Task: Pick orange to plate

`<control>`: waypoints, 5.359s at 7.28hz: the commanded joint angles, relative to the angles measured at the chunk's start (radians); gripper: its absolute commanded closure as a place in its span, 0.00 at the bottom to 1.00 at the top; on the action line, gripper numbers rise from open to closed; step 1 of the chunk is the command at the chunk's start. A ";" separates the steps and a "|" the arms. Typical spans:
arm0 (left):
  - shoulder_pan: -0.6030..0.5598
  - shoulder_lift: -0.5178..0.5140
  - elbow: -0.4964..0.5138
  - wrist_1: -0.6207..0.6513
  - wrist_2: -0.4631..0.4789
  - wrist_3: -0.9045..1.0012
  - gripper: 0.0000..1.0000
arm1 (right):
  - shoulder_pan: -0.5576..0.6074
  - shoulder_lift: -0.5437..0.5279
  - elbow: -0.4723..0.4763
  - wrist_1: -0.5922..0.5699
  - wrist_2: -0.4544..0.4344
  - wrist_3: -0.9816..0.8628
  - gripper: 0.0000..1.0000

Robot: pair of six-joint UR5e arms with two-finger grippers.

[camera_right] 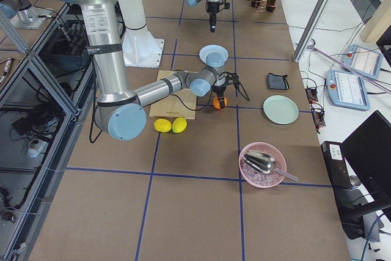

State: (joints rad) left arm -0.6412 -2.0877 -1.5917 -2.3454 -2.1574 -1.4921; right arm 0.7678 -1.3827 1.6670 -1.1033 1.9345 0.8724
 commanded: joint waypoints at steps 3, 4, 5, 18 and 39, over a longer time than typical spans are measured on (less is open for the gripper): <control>-0.003 0.021 -0.030 0.000 0.001 0.000 0.00 | -0.007 0.002 -0.021 0.000 0.000 -0.001 0.00; -0.003 0.021 -0.036 0.002 0.001 0.000 0.00 | -0.008 0.002 -0.027 0.000 0.000 -0.001 0.06; -0.002 0.043 -0.056 0.002 -0.001 0.000 0.00 | -0.008 0.004 -0.027 0.002 0.000 0.004 0.36; -0.021 0.189 -0.228 0.003 -0.004 -0.005 0.00 | -0.321 0.534 -0.225 -0.059 -0.264 0.613 0.48; -0.939 0.540 -0.203 0.953 -0.179 1.745 0.00 | 0.760 -0.136 -0.056 -0.514 0.385 -1.086 0.00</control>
State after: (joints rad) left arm -1.5446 -1.5021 -1.7812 -1.6213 -2.3377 0.2007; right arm 1.5082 -1.5237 1.6464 -1.6127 2.3194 -0.1782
